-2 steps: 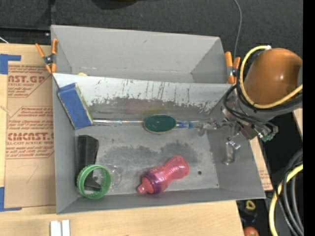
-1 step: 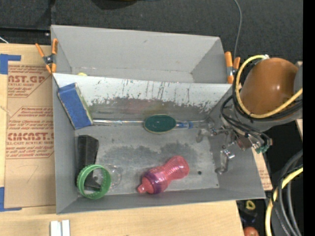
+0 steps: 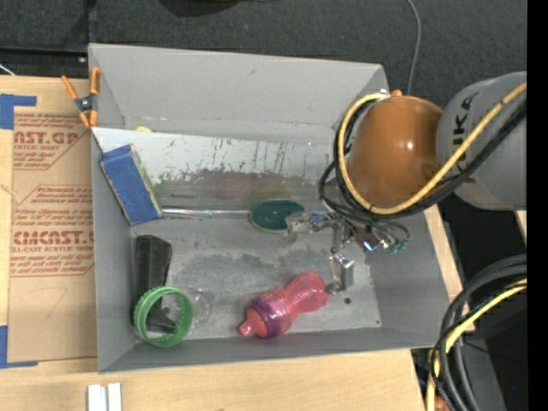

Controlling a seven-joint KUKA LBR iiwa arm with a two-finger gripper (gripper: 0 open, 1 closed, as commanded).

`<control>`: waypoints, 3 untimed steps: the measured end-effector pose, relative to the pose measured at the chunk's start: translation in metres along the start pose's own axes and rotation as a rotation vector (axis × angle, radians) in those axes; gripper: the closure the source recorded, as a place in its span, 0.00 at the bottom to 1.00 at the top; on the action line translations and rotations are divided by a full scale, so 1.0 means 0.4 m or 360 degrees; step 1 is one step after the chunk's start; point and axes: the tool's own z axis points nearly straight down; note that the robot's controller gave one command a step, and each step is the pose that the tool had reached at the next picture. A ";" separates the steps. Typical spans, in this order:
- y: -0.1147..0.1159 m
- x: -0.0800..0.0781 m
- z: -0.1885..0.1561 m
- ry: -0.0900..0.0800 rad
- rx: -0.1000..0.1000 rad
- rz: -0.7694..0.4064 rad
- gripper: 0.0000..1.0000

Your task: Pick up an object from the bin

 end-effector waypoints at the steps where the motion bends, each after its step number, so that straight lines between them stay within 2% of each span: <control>1: 0.052 -0.005 0.022 0.0001 0.0001 0.0212 0.00; 2: -0.023 0.048 0.081 0.0000 -0.0002 -0.0026 0.00; 3: -0.064 0.105 0.142 -0.0002 -0.0004 0.0277 0.00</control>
Offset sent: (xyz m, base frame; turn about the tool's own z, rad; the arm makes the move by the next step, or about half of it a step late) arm -0.0140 -0.0358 -0.0424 -0.1328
